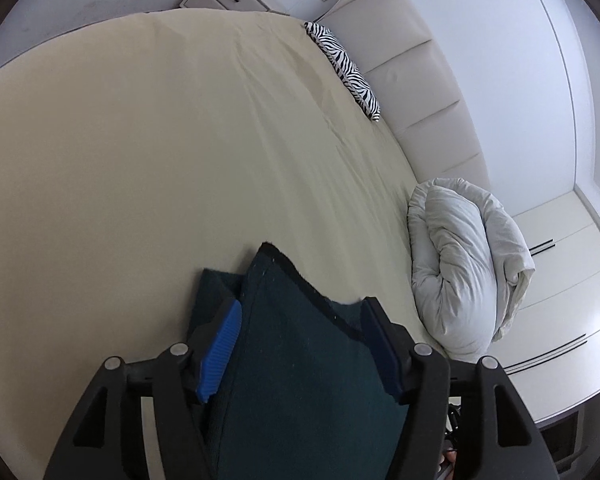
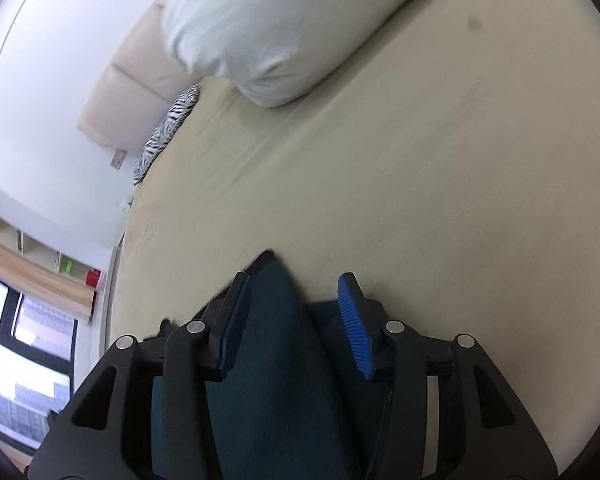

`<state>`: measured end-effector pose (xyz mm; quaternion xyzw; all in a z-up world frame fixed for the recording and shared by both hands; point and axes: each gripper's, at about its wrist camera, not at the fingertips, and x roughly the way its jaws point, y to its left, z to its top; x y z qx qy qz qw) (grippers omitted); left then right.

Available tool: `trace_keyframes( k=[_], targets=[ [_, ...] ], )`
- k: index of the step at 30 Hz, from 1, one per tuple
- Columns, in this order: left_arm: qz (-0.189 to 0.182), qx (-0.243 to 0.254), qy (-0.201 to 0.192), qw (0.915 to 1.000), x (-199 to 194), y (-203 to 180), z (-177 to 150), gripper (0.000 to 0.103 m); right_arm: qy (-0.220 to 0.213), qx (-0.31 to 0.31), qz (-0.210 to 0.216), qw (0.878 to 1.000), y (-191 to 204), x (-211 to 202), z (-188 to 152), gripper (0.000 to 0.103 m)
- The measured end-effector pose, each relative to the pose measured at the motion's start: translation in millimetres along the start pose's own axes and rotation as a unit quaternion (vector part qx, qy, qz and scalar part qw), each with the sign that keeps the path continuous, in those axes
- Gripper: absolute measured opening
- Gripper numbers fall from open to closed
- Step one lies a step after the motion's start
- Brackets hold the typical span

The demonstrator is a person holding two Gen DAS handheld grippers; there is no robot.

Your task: Fold small clothes

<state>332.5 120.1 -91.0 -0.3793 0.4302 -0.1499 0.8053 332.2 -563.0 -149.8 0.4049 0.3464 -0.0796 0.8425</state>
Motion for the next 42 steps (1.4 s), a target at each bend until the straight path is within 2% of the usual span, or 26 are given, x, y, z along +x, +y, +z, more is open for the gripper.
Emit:
trace_keyframes(
  k=[7, 10, 15, 18, 23, 28, 31, 40, 42],
  targets=[
    [0.034, 0.051, -0.005, 0.9981, -44, 10, -67, 0.064, 0.018, -0.106, -0.018, 0.994, 18, -38, -48, 0.044],
    [0.047, 0.06, 0.002, 0.9971, -55, 21, -96, 0.064, 0.022, -0.126, -0.025, 0.991, 14, -55, -68, 0.044],
    [0.073, 0.09, 0.0, 0.9933, -63, 25, -122, 0.062, 0.034, -0.146, -0.026, 0.988, -3, -98, -101, 0.044],
    [0.08, 0.114, -0.001, 0.9902, -62, 20, -128, 0.055, 0.04, -0.143, -0.021, 0.989, -15, -115, -118, 0.044],
    [0.103, 0.138, 0.007, 0.985, -53, 22, -137, 0.028, 0.043, -0.146, -0.027, 0.988, -25, -129, -133, 0.044],
    [0.107, 0.137, 0.001, 0.9849, -53, 27, -136, 0.024, 0.041, -0.166, -0.037, 0.985, -24, -141, -140, 0.044],
    [0.113, 0.149, 0.002, 0.9824, -53, 25, -135, 0.011, 0.047, -0.162, -0.038, 0.985, -28, -142, -141, 0.044],
    [0.119, 0.162, 0.001, 0.9795, -55, 20, -137, 0.008, 0.055, -0.188, -0.053, 0.979, -28, -133, -143, 0.044],
    [0.121, 0.165, 0.002, 0.9788, -54, 20, -136, 0.008, 0.055, -0.19, -0.055, 0.979, -28, -131, -141, 0.037]
  ],
)
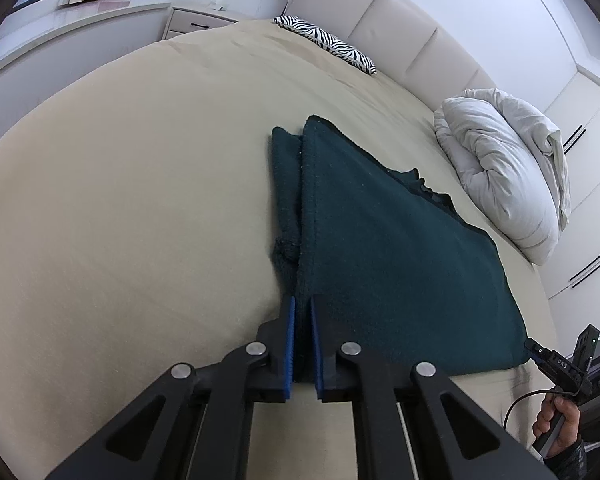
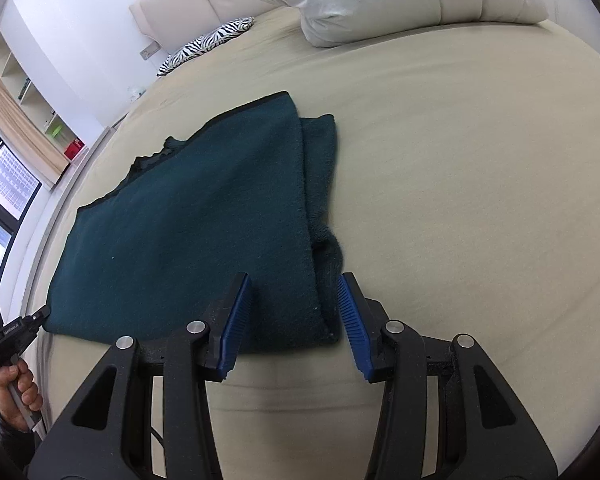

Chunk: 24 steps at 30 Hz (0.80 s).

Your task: Fold small clothes

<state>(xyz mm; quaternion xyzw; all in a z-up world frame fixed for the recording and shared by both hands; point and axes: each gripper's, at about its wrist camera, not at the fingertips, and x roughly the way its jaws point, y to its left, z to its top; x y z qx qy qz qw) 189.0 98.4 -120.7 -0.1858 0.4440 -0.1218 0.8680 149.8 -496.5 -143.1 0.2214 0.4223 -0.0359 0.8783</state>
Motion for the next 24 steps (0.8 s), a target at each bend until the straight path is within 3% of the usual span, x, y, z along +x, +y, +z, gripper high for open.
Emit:
trace_keyframes(
  k=[8, 24],
  targets=[
    [0.002, 0.004, 0.001, 1.0, 0, -1, 1, 0.007, 0.005, -0.045, -0.028, 0.999, 12, 0, 0, 0.006],
    [0.002, 0.035, 0.006, 0.9994, -6, 5, -8, 0.006, 0.008, -0.002, -0.022, 1.0, -2, -13, -14, 0.005]
  ],
)
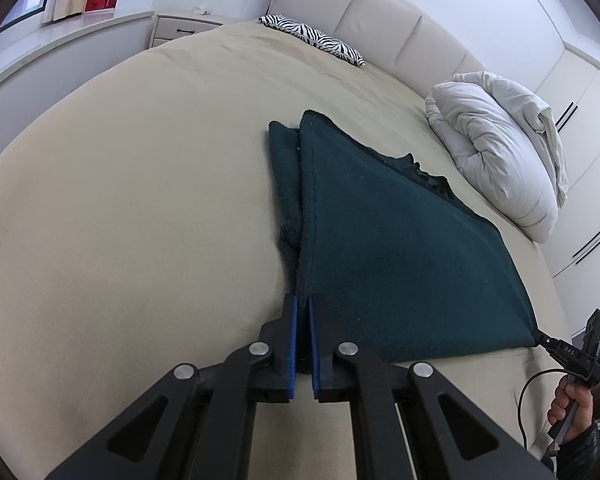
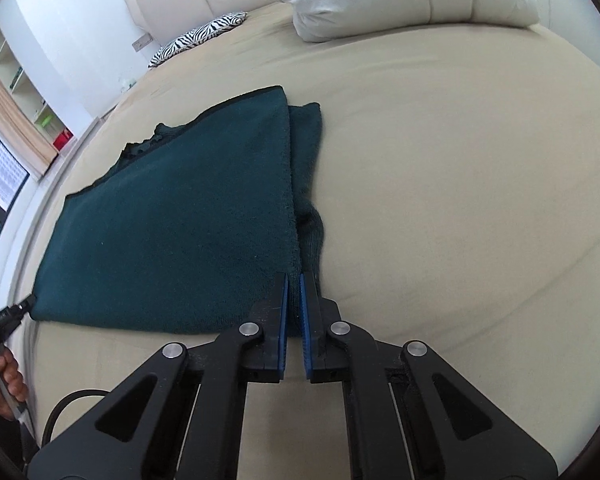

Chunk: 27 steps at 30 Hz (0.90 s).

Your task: Fold small clothes

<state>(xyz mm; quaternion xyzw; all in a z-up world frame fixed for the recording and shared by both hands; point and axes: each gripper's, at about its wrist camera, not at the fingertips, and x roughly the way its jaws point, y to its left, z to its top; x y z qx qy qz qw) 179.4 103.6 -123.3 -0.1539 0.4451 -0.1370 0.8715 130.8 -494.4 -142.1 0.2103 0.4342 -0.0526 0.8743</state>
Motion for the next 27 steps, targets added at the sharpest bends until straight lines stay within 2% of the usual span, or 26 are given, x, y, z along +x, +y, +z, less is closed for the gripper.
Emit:
trace_keyframes(
  k=[9, 27],
  targets=[
    [-0.008, -0.015, 0.001, 0.9999, 0, 7, -3, 0.006, 0.013, -0.002, -0.006, 1.0, -2, 13, -4, 0.005],
    [-0.019, -0.027, 0.005, 0.9994, -1, 15, -12, 0.006, 0.016, -0.009, -0.01, 1.0, -2, 11, -6, 0.005]
  ],
)
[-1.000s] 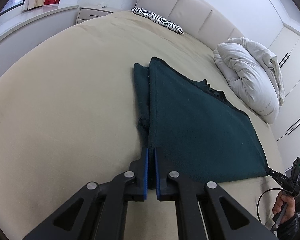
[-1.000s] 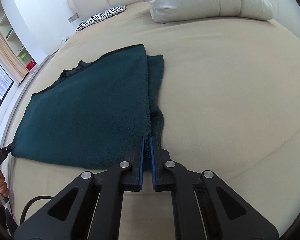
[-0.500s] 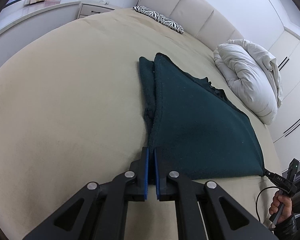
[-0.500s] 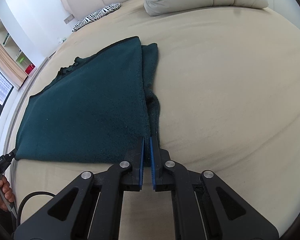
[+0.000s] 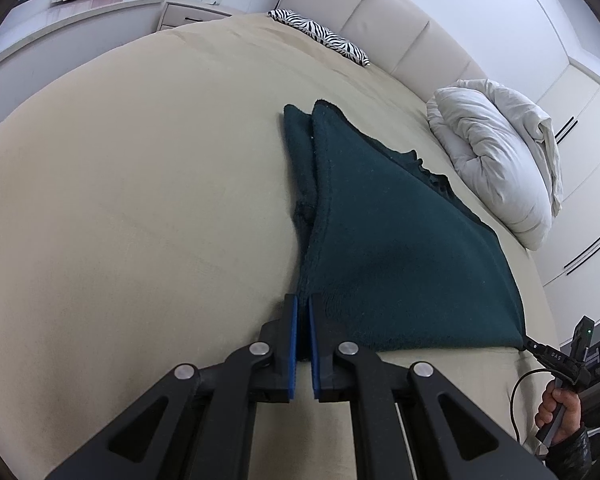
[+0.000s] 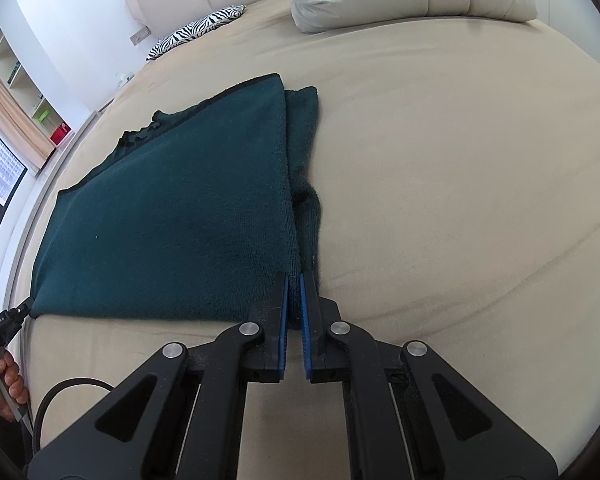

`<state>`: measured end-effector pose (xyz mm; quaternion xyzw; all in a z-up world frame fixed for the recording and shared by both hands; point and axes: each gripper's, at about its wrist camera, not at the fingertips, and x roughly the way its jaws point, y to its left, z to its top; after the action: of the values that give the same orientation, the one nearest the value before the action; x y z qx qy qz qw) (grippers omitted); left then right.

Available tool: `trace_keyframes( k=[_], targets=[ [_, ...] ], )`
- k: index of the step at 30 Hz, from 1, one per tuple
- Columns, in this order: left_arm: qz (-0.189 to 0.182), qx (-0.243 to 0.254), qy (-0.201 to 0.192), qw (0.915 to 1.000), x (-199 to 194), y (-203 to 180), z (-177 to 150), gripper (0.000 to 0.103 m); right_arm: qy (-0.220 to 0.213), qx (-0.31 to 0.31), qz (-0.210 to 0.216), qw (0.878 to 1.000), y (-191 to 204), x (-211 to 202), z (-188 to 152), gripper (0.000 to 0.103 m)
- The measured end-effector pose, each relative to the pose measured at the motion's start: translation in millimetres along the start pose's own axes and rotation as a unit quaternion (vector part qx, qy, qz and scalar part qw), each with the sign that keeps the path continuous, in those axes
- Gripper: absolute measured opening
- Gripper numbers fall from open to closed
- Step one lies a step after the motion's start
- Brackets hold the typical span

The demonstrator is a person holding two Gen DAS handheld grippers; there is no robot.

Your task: Fold small clothes

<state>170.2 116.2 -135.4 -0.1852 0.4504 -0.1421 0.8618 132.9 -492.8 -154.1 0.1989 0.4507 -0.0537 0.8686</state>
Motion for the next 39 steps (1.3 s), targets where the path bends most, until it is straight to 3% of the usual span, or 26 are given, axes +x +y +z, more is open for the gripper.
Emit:
trace_keyframes(
  k=[18, 39],
  targets=[
    [-0.009, -0.017, 0.004, 0.9998, 2, 7, 0, 0.007, 0.012, -0.012, -0.015, 1.0, 5, 7, -2, 0.005],
    [-0.011, -0.024, 0.005, 0.9996, 0, 10, 2, 0.011, 0.022, 0.01, 0.007, 1.0, -2, 5, -4, 0.005]
  ],
)
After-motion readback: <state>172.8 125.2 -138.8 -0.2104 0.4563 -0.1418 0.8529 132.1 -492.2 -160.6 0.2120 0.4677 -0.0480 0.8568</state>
